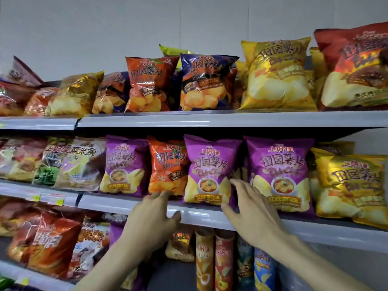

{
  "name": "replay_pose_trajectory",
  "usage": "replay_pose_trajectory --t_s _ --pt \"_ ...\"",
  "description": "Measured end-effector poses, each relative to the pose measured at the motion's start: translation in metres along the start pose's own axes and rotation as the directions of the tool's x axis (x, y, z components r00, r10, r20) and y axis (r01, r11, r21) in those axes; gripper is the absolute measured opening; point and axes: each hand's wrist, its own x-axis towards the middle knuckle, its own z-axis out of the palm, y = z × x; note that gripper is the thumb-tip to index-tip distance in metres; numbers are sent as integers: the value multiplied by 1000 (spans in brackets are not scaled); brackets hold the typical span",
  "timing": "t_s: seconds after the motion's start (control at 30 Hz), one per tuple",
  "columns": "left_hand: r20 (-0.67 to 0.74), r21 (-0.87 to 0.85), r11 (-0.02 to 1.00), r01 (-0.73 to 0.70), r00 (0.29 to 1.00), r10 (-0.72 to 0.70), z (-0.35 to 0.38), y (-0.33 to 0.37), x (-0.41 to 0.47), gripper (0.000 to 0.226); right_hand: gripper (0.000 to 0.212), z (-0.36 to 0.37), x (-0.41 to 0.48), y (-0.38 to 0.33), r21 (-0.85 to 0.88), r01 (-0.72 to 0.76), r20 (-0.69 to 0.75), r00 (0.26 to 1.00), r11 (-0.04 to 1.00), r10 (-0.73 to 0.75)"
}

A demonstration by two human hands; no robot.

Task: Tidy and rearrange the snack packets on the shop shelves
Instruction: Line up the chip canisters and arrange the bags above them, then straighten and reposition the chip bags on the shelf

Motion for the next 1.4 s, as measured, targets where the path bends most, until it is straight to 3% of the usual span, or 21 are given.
replay_pose_trajectory --t_s 0.1,0.2,0.33,0.4,0.47,0.57,0.67,0.83,1.1,1.27,1.4 --pt "-47 -33 998 58 997 -60 -1 -28 31 73 79 15 8 -7 52 -29 -20 999 998 30" --pt "-97 -84 994 66 993 -75 0 -45 64 64 90 27 15 -6 60 -68 1 998 996 68" --pt "-98 -221 967 128 983 -153 12 -54 111 95 104 36 32 2 219 -135 19 991 966 134" --pt "-86 -431 889 155 974 -211 22 -55 128 96 110 41 41 4 334 -167 45 986 928 161" --pt "-33 -650 741 168 968 -248 31 -55 138 94 114 47 47 4 404 -178 49 984 897 173" --pt "23 -786 590 186 962 -272 43 -58 148 110 121 53 54 5 486 -184 27 980 855 195" --pt "-48 -785 601 149 953 -300 44 -59 155 118 121 55 53 7 474 -172 16 982 863 187" --pt "-180 -713 697 68 944 -276 34 -52 156 108 117 59 51 10 472 -169 -13 980 866 198" --pt "-93 -772 626 111 954 -283 48 -67 162 104 114 67 39 -9 387 -49 -158 980 921 119" --pt "-105 -773 629 80 962 -252 55 -64 157 86 85 68 35 -28 239 28 -244 969 971 32" --pt "-92 -744 666 60 977 -190 51 -68 146 74 68 64 33 -45 122 117 -231 969 986 -87"
